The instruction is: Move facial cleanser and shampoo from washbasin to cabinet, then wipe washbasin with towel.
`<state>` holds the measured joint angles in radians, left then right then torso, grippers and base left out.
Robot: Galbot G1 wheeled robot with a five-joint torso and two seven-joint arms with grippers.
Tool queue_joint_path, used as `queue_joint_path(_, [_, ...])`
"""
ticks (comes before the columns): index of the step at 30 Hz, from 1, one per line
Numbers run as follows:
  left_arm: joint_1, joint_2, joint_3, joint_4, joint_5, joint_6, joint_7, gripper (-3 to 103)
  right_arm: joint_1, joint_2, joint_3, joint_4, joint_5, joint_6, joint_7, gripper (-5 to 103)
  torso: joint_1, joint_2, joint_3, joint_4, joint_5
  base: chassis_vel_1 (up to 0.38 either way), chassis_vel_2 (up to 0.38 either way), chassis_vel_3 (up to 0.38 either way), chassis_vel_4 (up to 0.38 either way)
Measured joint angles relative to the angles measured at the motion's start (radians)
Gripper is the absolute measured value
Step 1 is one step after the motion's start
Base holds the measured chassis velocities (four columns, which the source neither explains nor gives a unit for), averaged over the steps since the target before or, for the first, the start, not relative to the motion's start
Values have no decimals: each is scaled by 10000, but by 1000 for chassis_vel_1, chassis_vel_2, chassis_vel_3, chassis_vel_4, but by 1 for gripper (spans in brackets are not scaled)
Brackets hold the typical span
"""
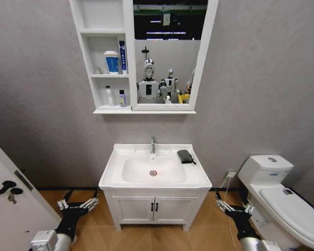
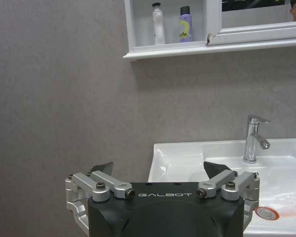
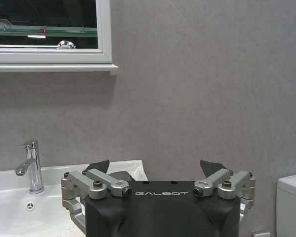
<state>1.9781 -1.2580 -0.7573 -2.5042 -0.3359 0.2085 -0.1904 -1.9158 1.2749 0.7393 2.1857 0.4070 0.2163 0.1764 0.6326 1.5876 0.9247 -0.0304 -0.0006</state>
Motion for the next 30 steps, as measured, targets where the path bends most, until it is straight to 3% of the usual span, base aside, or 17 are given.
queue_joint_path(24, [-17, 29, 23, 35, -50, 21, -27, 100, 310, -227, -20, -230, 189, -127, 4, 100, 7, -3, 3, 2, 0, -86, 86, 92, -86])
queue_joint_path(27, [-17, 31, 25, 37, -52, 23, -29, 100, 536, -384, -11, -182, 503, -529, 188, 100, 5, -2, 2, -1, 1, -73, 95, 82, -75])
queue_joint_path(29, [-17, 33, 26, 39, -55, 25, -30, 100, 1098, -924, 169, -127, 989, -1473, 498, 100, 3, -2, 2, -2, -1, -29, 16, 20, -34])
queue_joint_path(30, [-17, 33, 26, 39, -55, 25, -30, 100, 1098, -924, 169, -127, 989, -1473, 498, 100, 3, -2, 2, -2, -1, 0, 0, 0, 0])
